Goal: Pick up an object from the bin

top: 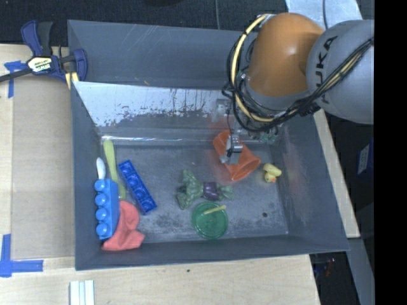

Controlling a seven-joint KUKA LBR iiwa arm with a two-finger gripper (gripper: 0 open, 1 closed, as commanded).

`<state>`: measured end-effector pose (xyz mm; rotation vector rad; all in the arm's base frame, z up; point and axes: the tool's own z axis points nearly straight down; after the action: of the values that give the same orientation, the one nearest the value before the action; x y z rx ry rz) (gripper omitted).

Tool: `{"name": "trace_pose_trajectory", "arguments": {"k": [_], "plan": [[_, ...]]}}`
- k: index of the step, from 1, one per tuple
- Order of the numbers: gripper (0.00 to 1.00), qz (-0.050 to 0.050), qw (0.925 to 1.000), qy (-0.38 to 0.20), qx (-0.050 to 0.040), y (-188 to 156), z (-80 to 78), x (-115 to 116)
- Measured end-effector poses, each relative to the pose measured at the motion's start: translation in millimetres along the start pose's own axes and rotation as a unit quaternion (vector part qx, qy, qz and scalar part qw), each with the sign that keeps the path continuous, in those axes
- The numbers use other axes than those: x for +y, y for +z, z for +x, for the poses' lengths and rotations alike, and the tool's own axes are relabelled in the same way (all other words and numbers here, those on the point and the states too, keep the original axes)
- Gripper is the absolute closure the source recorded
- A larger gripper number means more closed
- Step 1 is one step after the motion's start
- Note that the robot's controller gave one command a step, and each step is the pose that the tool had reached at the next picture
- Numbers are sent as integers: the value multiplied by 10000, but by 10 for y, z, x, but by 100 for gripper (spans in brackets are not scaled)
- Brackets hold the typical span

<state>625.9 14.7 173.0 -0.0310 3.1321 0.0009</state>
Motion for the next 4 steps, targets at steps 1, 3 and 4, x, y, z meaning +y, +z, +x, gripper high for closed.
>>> {"name": "trace_pose_trajectory", "arguments": {"k": [1, 3, 4], "plan": [[0, 0, 10000, 42, 41, 369, 40, -123], [0, 6, 9991, 424, -10, 1079, 96, -584], [0, -9, 9991, 412, -5, 1025, 420, -980]]}}
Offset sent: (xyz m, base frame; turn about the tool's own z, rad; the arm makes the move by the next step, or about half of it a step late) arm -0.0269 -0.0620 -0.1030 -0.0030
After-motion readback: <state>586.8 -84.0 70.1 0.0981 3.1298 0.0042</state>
